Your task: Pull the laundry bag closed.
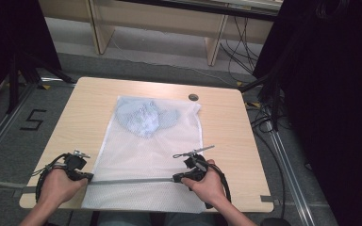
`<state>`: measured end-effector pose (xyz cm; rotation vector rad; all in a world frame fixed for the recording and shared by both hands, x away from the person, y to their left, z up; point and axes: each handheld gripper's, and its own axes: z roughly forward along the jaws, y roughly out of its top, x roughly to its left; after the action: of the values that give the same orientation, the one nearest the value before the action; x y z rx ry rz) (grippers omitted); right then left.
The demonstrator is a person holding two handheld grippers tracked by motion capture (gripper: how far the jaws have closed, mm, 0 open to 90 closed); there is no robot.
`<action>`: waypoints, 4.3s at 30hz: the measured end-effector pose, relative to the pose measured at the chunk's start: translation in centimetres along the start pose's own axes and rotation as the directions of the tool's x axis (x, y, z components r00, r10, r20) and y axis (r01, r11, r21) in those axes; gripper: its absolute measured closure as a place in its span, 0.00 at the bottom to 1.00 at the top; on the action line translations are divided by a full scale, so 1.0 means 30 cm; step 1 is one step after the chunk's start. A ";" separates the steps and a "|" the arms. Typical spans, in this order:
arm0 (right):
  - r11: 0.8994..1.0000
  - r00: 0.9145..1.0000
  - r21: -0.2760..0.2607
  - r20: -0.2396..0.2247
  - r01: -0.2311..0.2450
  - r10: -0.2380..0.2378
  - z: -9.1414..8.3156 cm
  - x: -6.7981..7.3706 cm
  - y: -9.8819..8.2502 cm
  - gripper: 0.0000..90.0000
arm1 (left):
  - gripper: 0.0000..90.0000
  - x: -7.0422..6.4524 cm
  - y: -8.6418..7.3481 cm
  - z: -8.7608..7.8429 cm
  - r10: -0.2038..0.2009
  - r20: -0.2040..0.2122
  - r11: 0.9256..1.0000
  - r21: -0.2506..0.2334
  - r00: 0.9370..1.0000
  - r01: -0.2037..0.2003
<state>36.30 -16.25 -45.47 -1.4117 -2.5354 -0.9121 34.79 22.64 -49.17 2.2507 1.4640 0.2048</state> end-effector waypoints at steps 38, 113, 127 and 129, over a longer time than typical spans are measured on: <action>0.999 0.999 0.008 0.034 -0.036 0.036 -0.030 -0.041 -0.026 0.97 | 1.00 0.003 0.001 0.001 0.015 0.011 1.000 0.005 1.000 -0.016; 0.990 0.988 0.017 0.061 -0.142 0.141 -0.104 -0.217 -0.134 0.97 | 1.00 0.002 0.001 0.001 0.015 0.010 1.000 0.004 1.000 -0.015; 0.982 0.984 -0.078 0.033 -0.173 0.176 -0.134 -0.240 -0.141 0.86 | 1.00 0.002 -0.005 -0.002 -0.010 0.005 1.000 -0.005 1.000 0.010; 0.979 0.983 -0.094 0.026 -0.181 0.184 -0.144 -0.248 -0.141 0.84 | 0.99 0.003 -0.005 -0.002 -0.004 0.002 1.000 -0.007 1.000 0.004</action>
<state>36.26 -25.78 -46.54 -1.6679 -2.3655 -0.9901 34.68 22.79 -49.18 2.2423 1.4639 0.2055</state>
